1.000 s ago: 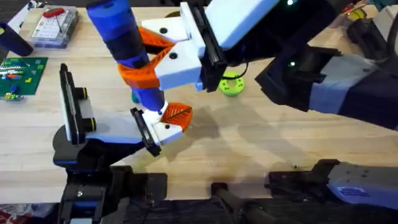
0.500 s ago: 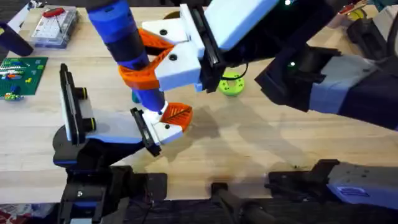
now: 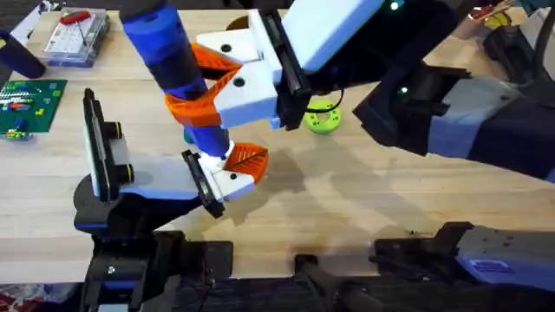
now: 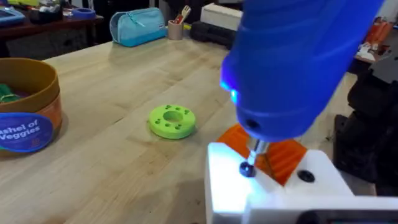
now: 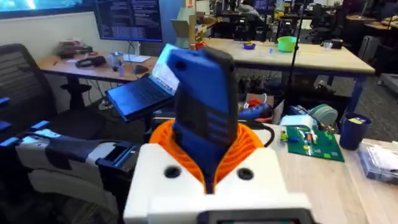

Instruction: Pick up the gripper from the table and insert it into the empty holder that is missing its gripper. Then pick up a screw, insert it into the mounting hole, and use the screwdriver to tighten it. Finally, clean up the table by picking up the vegetable and placing it into the bucket.

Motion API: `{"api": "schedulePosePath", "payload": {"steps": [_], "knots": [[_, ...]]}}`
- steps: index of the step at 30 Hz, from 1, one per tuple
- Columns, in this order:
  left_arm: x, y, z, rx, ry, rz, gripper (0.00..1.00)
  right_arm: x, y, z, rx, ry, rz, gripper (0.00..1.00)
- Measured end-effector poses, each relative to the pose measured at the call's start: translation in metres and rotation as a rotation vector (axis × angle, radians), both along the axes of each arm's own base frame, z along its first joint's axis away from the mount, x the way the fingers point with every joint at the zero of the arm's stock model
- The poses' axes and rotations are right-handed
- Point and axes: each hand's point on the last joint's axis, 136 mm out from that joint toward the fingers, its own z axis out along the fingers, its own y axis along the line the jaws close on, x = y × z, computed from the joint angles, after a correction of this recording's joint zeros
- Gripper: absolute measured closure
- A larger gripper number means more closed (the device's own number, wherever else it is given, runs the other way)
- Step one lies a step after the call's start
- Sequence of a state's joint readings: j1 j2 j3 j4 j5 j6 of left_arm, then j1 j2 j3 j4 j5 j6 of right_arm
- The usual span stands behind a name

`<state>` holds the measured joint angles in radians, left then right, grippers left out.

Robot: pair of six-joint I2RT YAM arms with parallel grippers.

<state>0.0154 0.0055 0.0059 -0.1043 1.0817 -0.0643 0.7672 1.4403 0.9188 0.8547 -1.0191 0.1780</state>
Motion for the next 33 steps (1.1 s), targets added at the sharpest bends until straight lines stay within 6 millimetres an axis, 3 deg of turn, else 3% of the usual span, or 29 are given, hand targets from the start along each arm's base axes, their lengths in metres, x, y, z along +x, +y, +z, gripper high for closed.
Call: {"api": "schedulePosePath", "payload": {"steps": [33], "knots": [[0.0, 0.0, -0.0001, 0.0, 0.0, 0.0, 0.99, -0.0007, 0.002, -0.0057, -0.012, 0.002, 0.014, 0.977]]}}
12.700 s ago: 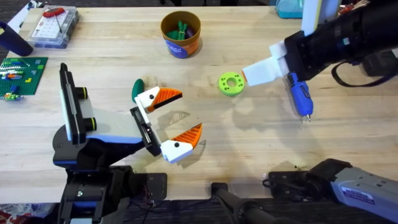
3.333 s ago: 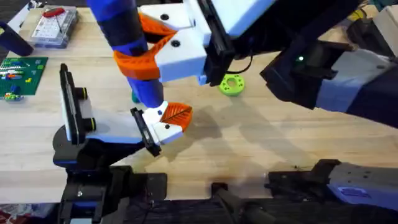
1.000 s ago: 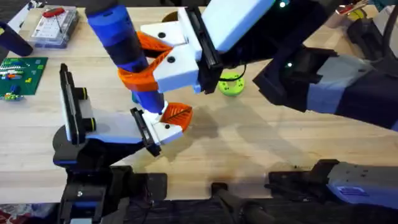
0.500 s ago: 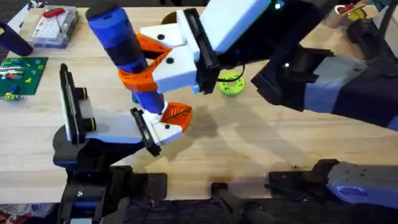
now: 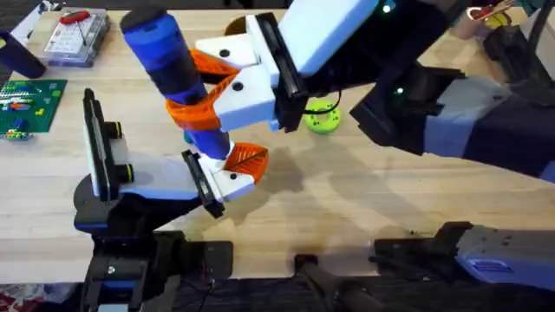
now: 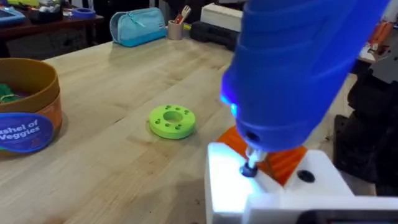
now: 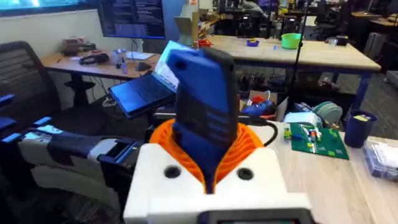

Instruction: Pick up the gripper from the table and insert it into the empty holder that is missing its gripper. Then pick up a screw, insert it into the mounting hole, and use the screwdriver to tighten it. Finally, clean up the table by picking up the vegetable and placing it into the bucket.

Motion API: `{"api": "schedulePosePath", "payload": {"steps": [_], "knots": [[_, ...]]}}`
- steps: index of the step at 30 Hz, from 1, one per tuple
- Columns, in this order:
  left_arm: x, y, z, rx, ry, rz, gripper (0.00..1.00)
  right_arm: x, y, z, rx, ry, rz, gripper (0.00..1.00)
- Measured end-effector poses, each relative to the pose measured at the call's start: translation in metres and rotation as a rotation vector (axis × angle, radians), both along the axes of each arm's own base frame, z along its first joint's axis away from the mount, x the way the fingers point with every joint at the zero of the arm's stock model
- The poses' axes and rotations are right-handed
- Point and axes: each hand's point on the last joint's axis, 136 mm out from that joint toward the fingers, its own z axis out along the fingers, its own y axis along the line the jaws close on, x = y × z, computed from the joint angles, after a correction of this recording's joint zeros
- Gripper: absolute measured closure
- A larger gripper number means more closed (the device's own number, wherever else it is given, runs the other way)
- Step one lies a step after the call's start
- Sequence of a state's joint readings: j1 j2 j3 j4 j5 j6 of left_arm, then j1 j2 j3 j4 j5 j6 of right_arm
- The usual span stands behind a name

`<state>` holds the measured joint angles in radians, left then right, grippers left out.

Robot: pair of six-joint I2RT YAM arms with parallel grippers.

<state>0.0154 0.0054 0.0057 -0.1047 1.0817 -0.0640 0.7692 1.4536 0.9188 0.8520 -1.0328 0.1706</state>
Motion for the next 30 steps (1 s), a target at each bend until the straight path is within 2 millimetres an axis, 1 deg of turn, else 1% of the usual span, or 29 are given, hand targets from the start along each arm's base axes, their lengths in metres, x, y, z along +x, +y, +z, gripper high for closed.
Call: {"api": "schedulePosePath", "payload": {"steps": [10, 30], "knots": [[-0.0001, 0.0, 0.0, 0.0, 0.0, -0.001, 0.99, -0.0036, -0.0009, -0.0012, -0.001, -0.016, 0.021, 0.977], [-0.0005, -0.0003, 0.0001, 0.0, 0.0, -0.003, 0.99, -0.0042, -0.0009, -0.0027, -0.006, -0.017, 0.025, 0.977]]}}
